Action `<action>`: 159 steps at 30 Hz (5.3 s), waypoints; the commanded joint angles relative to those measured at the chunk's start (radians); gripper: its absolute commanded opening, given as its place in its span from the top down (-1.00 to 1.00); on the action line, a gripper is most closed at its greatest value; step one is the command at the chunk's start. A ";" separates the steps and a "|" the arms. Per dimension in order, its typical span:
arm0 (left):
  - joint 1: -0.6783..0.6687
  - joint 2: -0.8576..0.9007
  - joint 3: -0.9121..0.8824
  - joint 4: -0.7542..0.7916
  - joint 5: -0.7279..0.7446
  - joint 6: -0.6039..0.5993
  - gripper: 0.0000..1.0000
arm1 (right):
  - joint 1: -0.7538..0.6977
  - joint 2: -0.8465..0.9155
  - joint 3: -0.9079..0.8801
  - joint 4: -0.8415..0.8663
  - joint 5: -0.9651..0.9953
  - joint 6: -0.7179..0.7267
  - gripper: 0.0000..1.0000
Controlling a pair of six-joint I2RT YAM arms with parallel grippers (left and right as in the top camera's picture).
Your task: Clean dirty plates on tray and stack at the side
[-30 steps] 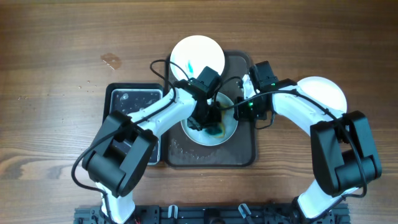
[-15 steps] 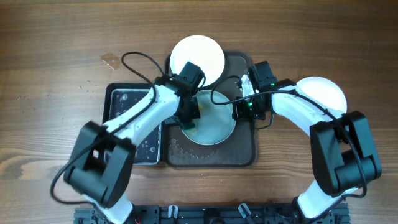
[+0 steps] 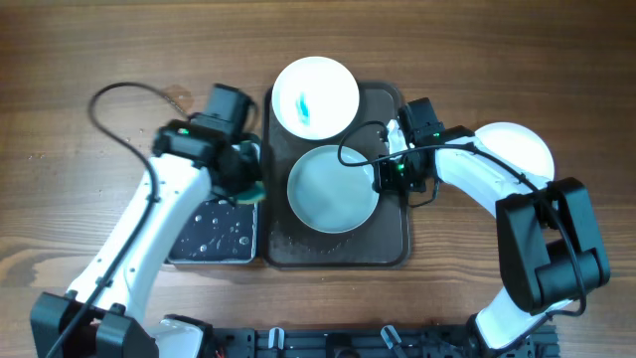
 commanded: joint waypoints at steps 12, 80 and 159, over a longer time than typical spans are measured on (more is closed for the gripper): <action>0.203 -0.037 -0.241 0.222 0.040 0.072 0.42 | -0.006 -0.011 0.021 -0.012 0.039 -0.020 0.91; 0.546 -0.470 -0.068 0.106 0.226 0.061 -1.00 | 0.845 0.026 0.665 0.015 1.497 -0.152 0.91; 0.546 -0.470 -0.068 0.106 0.226 0.061 -1.00 | -0.291 -0.249 0.660 -0.575 0.024 0.032 0.91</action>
